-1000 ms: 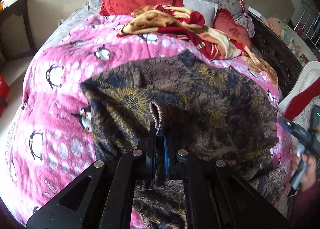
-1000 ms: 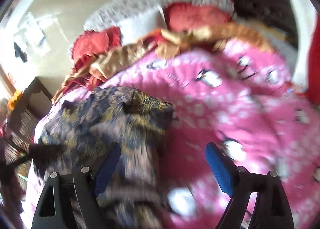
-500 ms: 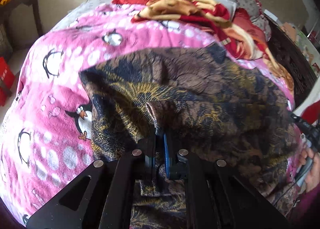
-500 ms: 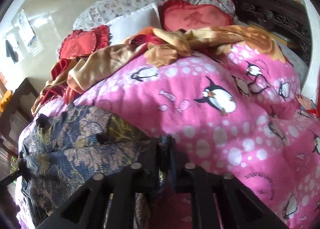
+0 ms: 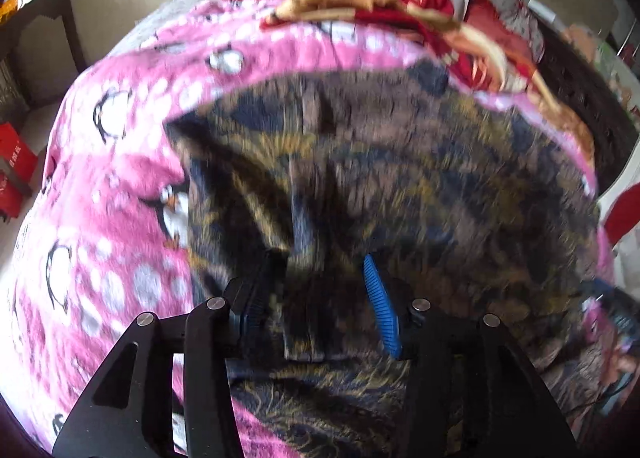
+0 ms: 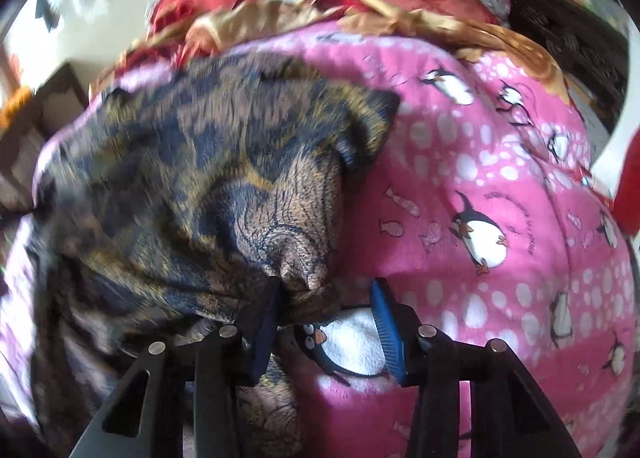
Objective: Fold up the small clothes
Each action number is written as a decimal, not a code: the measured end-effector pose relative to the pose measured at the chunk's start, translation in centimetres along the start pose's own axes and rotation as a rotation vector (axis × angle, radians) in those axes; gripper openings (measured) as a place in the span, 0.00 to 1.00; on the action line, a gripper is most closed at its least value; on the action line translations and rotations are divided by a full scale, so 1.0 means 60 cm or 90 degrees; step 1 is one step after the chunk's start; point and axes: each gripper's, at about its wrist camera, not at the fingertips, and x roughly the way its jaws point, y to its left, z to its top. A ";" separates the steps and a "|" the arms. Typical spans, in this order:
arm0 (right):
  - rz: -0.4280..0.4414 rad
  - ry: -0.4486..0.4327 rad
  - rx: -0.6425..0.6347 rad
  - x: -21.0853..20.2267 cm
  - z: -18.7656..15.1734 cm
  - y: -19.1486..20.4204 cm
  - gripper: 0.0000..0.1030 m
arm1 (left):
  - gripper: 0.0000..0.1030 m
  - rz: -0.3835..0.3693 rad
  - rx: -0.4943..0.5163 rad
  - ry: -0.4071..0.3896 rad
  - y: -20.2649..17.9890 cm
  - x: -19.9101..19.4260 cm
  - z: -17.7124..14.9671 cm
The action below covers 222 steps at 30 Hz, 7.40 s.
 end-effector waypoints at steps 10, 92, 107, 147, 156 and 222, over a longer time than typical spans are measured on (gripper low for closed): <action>0.110 -0.036 0.112 0.036 0.075 -0.034 0.35 | 0.46 -0.036 -0.060 -0.017 0.028 -0.039 -0.015; 0.292 -0.001 0.029 -0.159 -0.323 -0.077 0.17 | 0.30 -0.093 0.006 0.168 -0.002 -0.192 -0.476; 0.384 -0.098 -0.004 -0.360 -0.352 -0.058 0.05 | 0.03 -0.198 0.075 0.031 0.041 -0.391 -0.452; 0.288 0.043 -0.134 -0.140 -0.276 0.205 0.69 | 0.24 -0.128 -0.022 0.124 0.086 -0.241 -0.460; 0.224 0.054 -0.114 -0.099 -0.280 0.211 0.09 | 0.43 -0.101 0.019 0.119 0.063 -0.233 -0.463; 0.184 -0.214 0.107 -0.056 0.168 -0.026 0.51 | 0.51 -0.137 -0.010 -0.128 0.095 -0.106 0.128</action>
